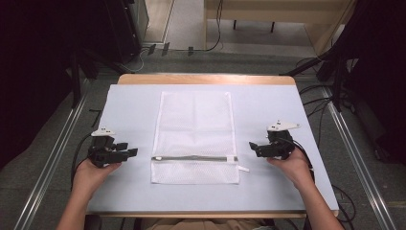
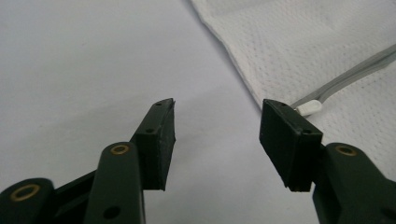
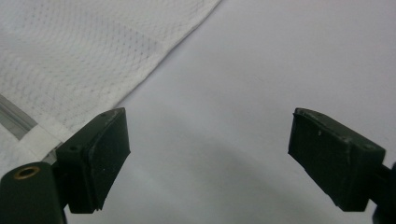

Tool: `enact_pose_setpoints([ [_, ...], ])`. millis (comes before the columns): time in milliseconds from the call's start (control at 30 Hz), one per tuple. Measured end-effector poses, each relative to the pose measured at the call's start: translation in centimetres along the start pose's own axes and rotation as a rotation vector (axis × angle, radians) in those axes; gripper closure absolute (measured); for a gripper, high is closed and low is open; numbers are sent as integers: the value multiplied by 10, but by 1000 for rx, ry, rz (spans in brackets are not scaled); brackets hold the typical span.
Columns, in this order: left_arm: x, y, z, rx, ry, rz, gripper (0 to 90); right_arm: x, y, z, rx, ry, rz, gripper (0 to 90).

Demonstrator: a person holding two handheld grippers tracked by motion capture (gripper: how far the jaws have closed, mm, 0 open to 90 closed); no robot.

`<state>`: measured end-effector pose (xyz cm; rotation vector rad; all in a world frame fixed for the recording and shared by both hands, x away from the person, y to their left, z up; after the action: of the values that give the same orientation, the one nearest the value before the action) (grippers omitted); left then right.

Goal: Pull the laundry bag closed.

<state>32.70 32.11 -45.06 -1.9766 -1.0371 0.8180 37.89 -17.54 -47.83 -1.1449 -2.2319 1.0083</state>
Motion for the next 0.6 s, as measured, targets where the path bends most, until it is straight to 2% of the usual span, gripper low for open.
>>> enact_pose_setpoints([
  [100, -2, 0, -1, -6, 1, 8, 506, 0, 0, -1, -2, 9, -26, 133],
  [333, -1, -2, -4, -19, -20, 36, 548, 3, 0, -1, 6, 5, -41, 133],
  [467, -1, -2, -4, -17, -15, 36, 523, 4, 0, -1, 8, 6, -62, 145],
  [600, 1, 0, -6, 9, -39, 56, 415, 5, 0, 0, 14, -5, -59, 155],
])
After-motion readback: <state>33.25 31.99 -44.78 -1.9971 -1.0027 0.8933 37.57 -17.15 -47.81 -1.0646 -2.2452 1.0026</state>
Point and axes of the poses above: each handheld gripper's, and its own axes: y roughly forward along the jaws, z roughly out of its underside, x roughly to its left, the point moved 4 cm from there along y, roughly forward along the jaws, and after that the axes turned 8 degrees about x, right-handed, at the moved point
